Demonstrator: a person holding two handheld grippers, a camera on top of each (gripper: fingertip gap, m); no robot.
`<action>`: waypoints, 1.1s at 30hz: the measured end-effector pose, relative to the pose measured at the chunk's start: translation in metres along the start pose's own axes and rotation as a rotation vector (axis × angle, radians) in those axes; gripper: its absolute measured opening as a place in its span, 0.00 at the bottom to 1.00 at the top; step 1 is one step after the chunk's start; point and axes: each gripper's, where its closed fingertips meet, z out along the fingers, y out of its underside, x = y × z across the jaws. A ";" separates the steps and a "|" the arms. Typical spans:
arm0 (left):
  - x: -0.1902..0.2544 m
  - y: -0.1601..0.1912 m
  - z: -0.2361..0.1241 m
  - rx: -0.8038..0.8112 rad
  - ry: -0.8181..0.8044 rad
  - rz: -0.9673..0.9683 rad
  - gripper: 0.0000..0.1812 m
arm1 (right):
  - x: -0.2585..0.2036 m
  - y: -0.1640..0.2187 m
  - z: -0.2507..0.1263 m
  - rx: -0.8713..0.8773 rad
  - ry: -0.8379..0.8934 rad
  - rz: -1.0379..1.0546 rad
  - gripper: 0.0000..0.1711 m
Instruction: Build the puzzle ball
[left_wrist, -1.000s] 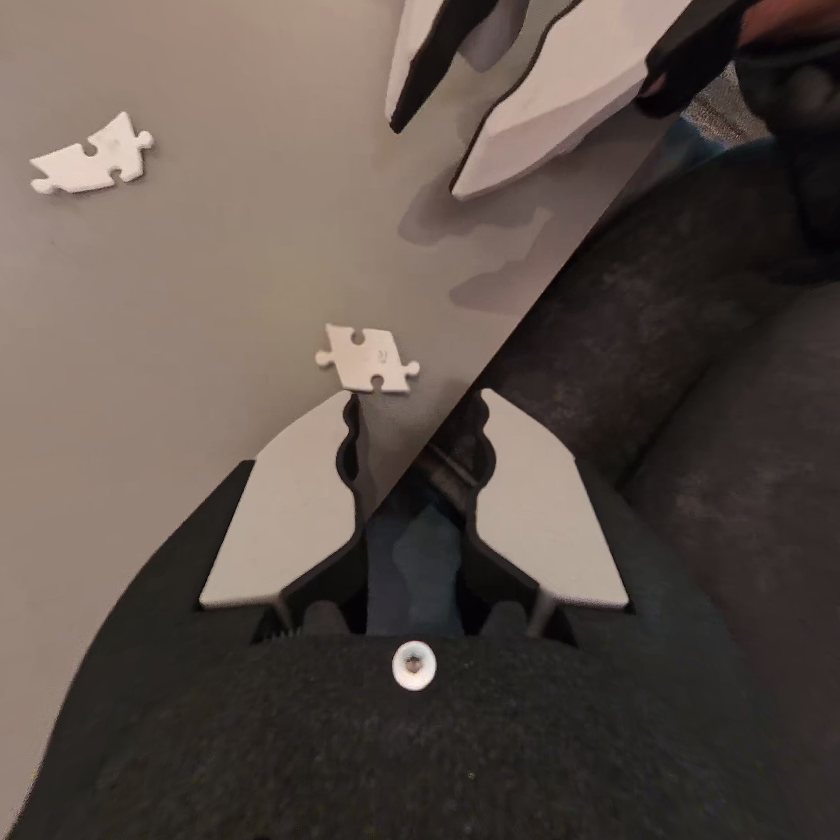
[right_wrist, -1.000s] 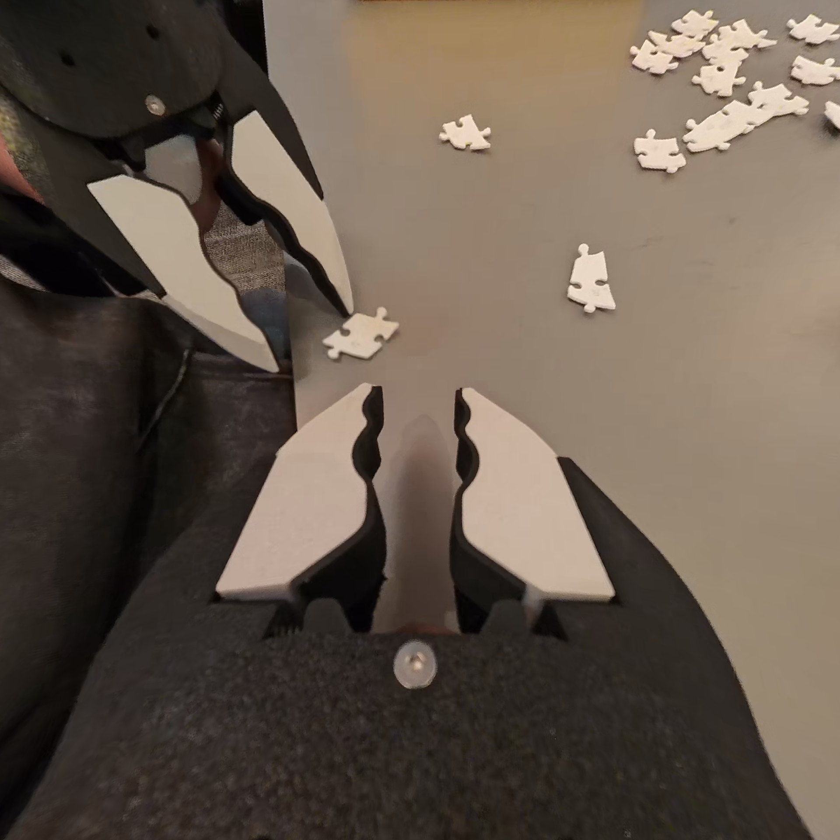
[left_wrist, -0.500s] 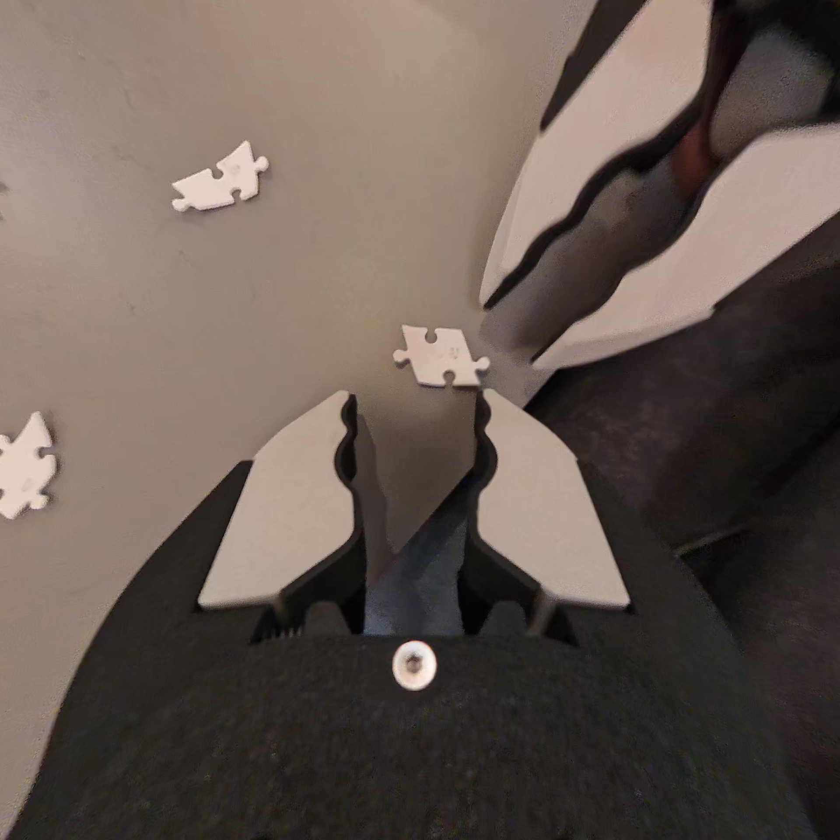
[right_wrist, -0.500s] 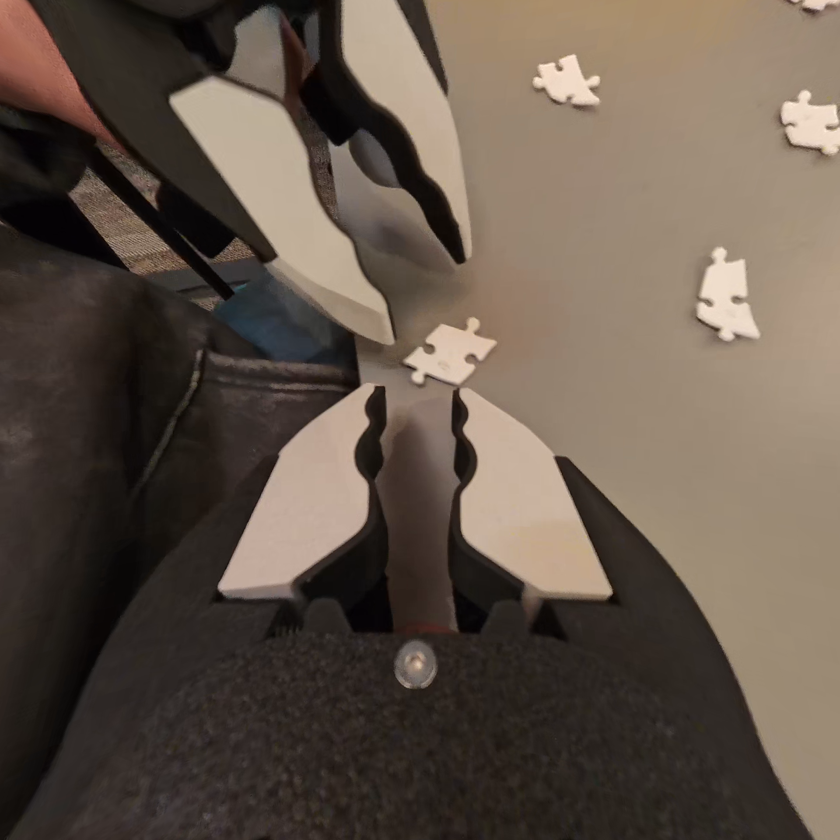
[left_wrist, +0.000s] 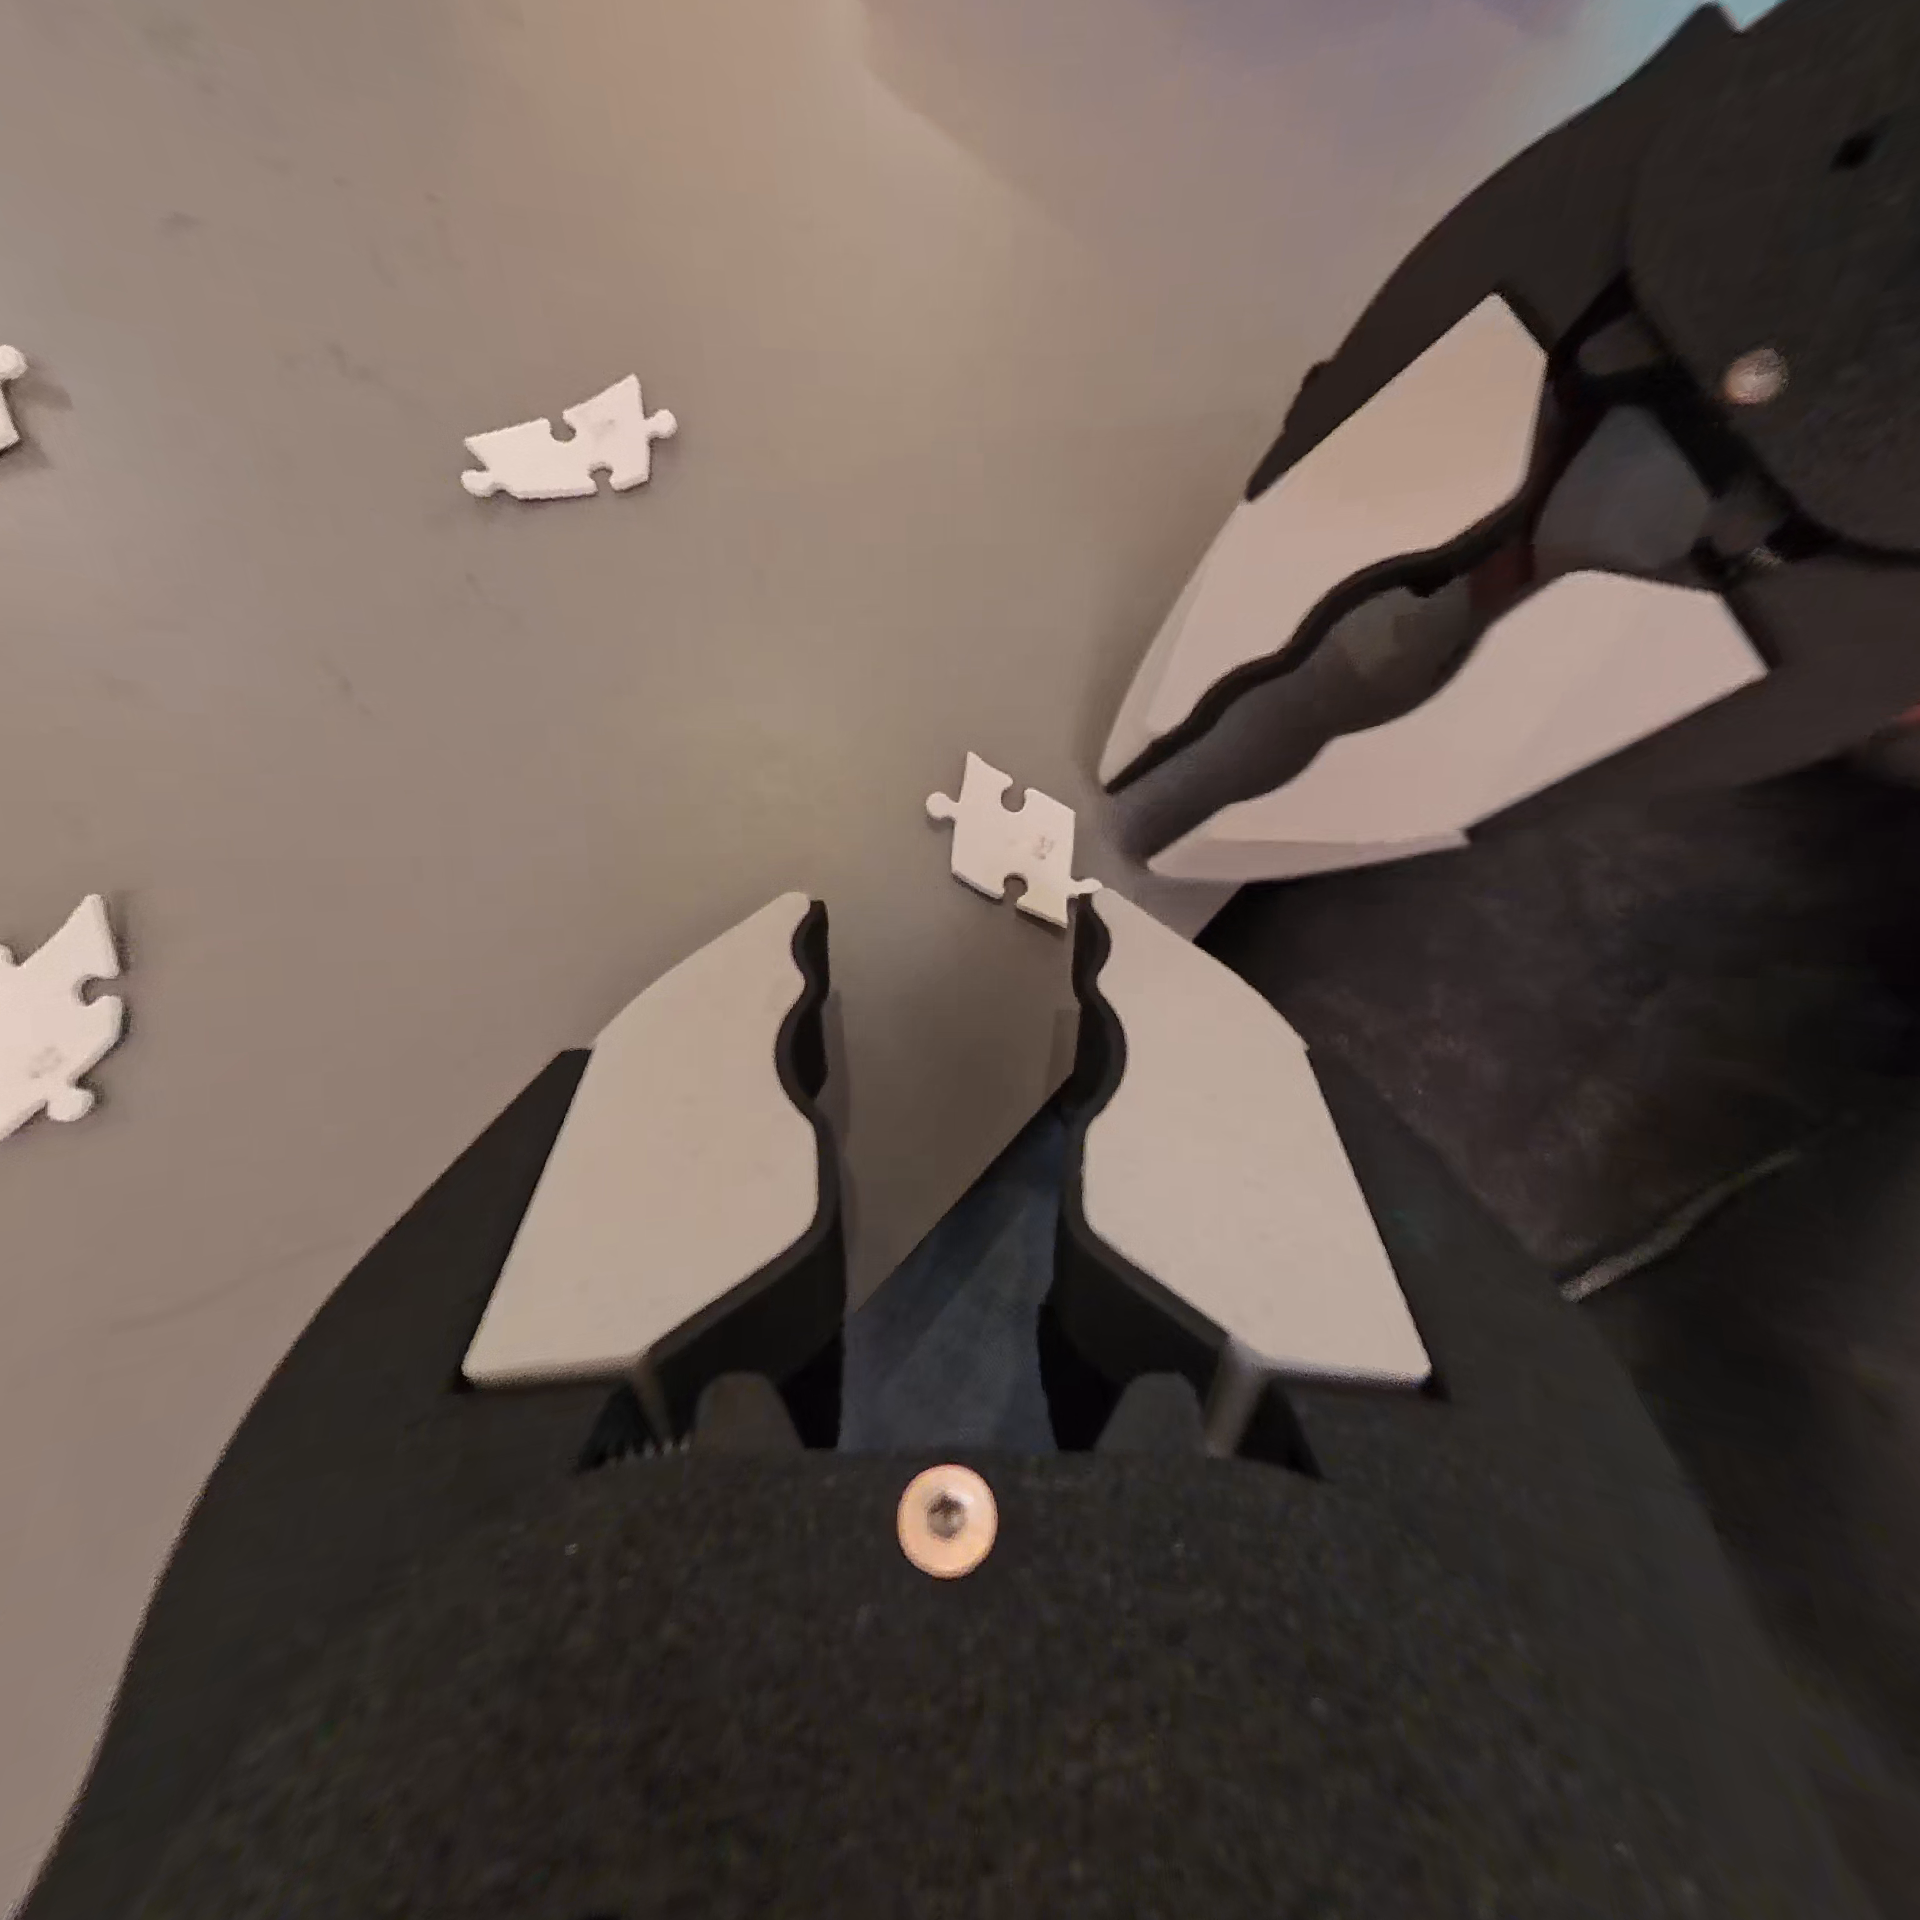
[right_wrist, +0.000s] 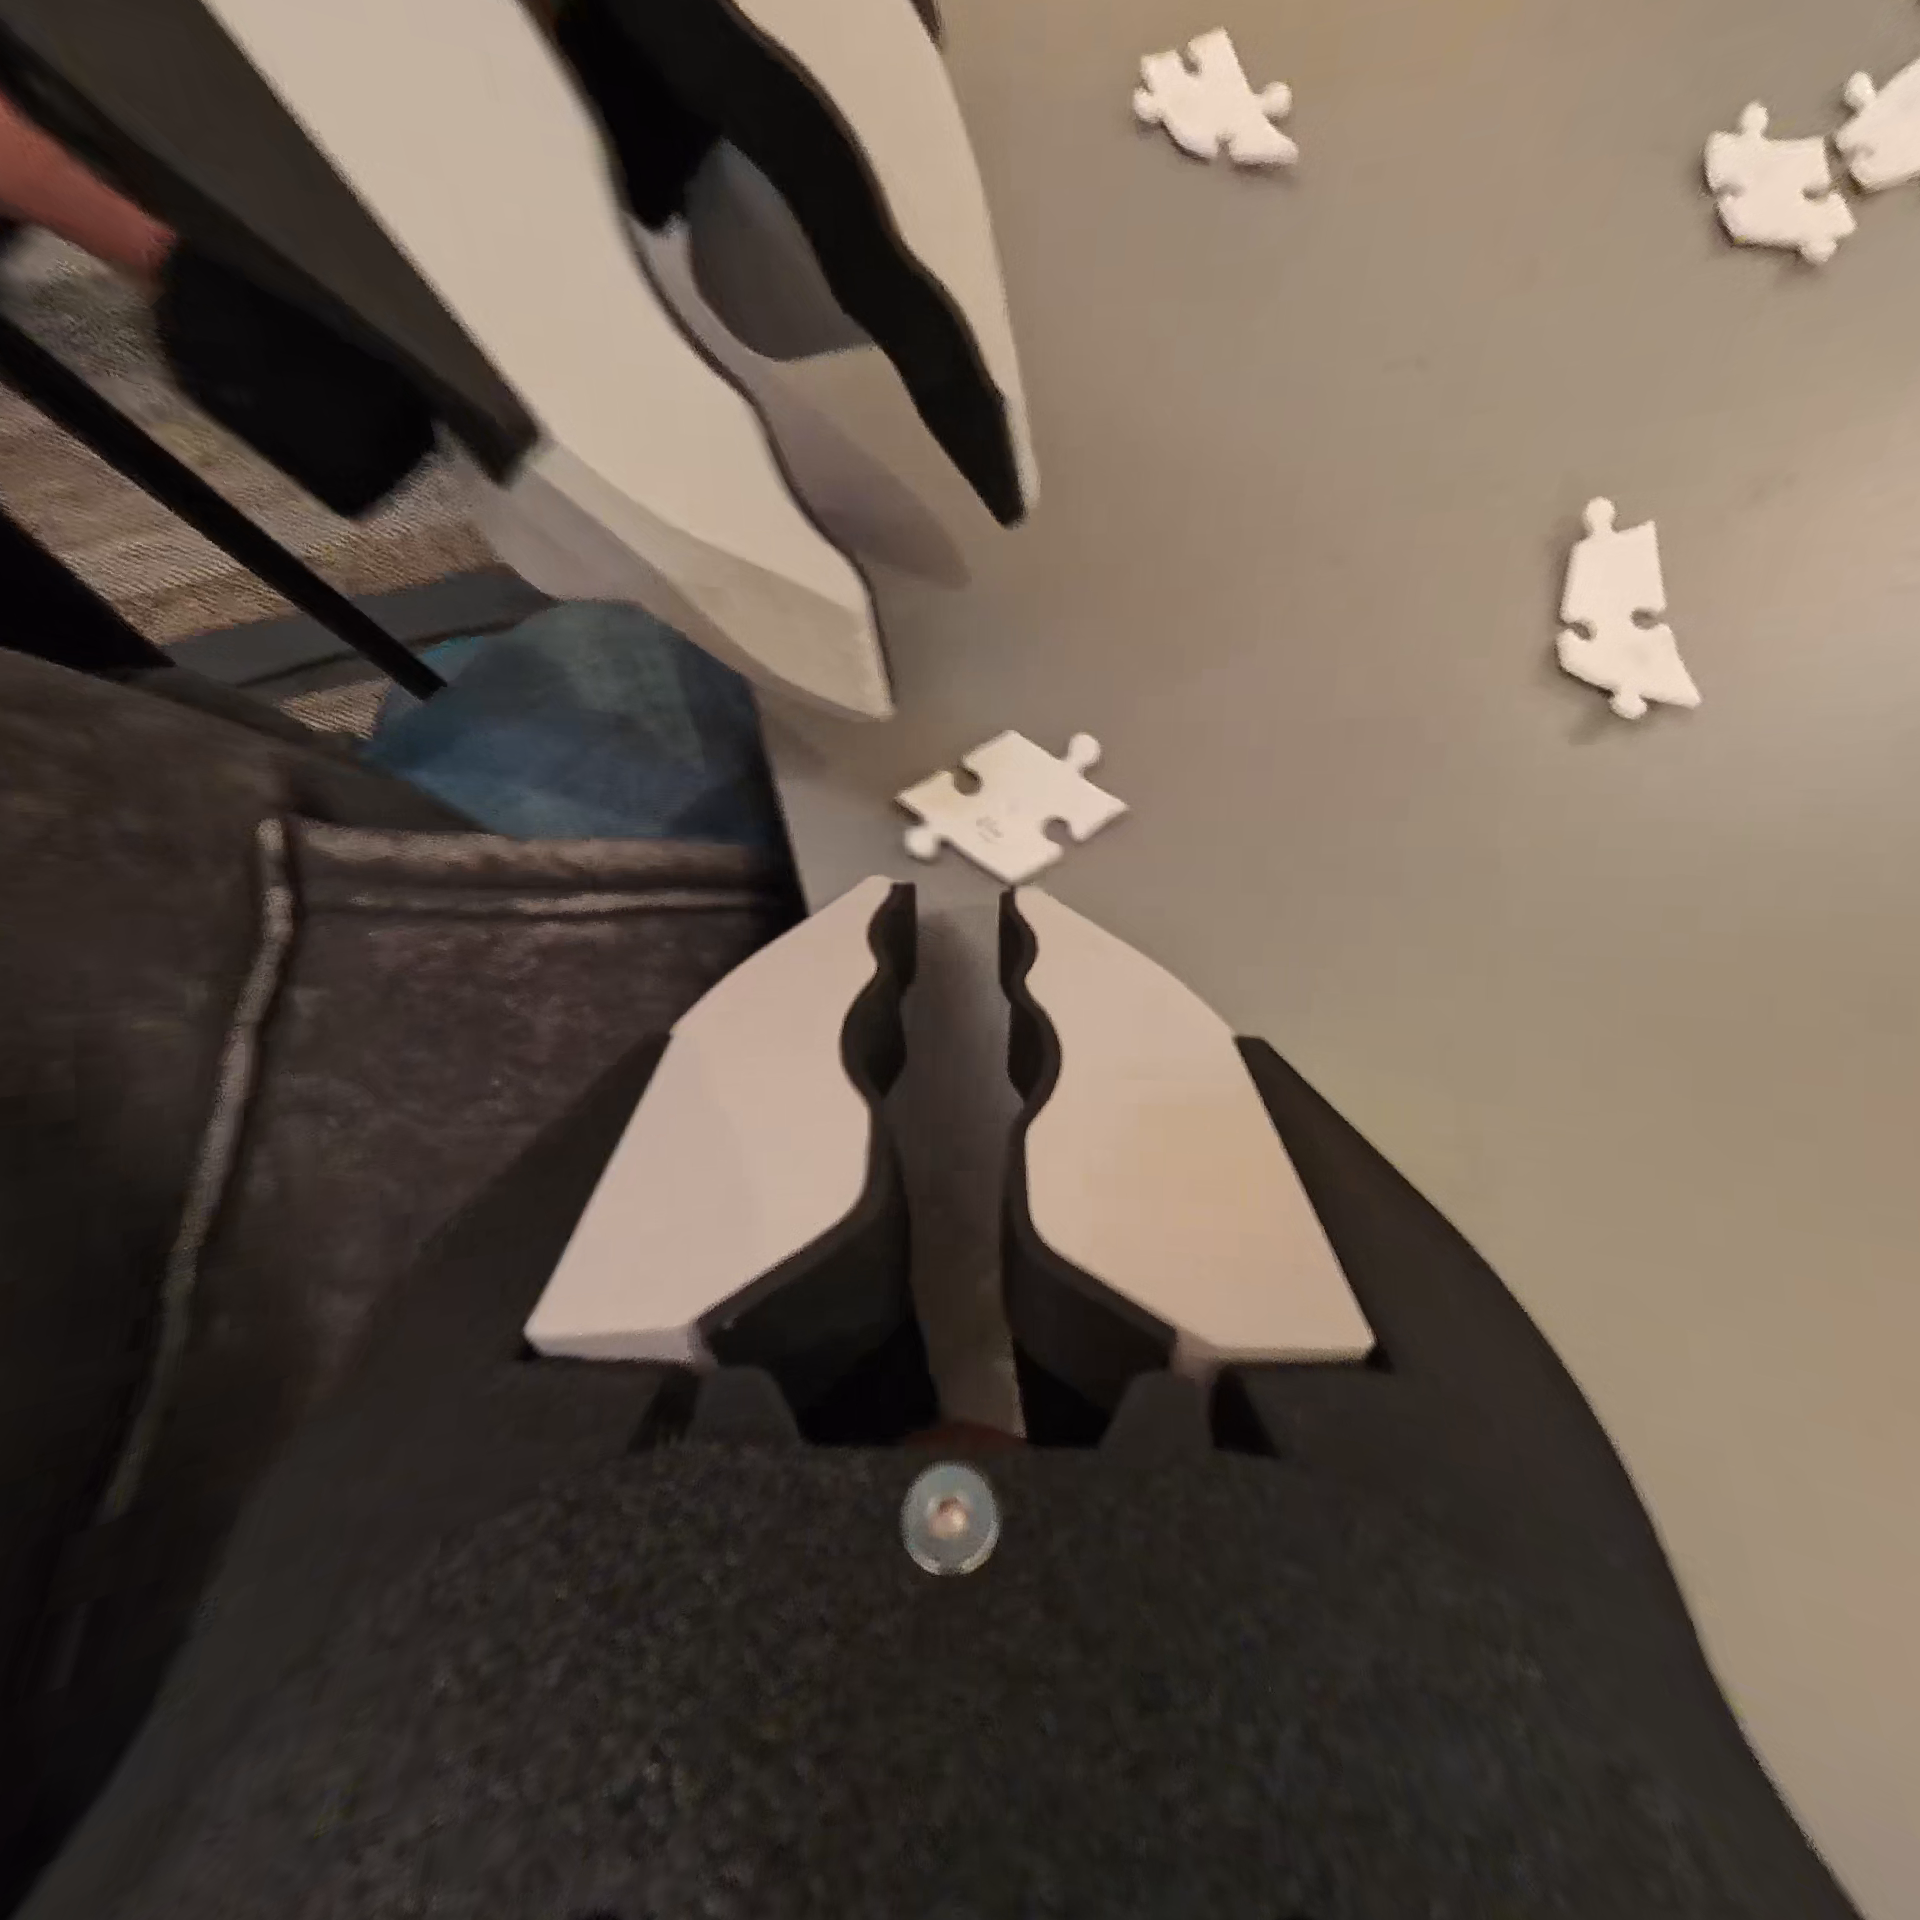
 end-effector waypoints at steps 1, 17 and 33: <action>0.000 0.000 0.000 0.001 -0.005 0.000 0.24 | -0.007 -0.005 0.000 0.026 -0.017 0.002 0.09; -0.002 0.003 -0.001 -0.014 -0.018 -0.015 0.23 | 0.014 0.005 0.005 -0.039 0.099 0.003 0.08; 0.011 -0.005 0.027 -0.067 0.095 0.142 0.23 | 0.028 0.014 -0.016 -0.029 0.118 -0.294 0.08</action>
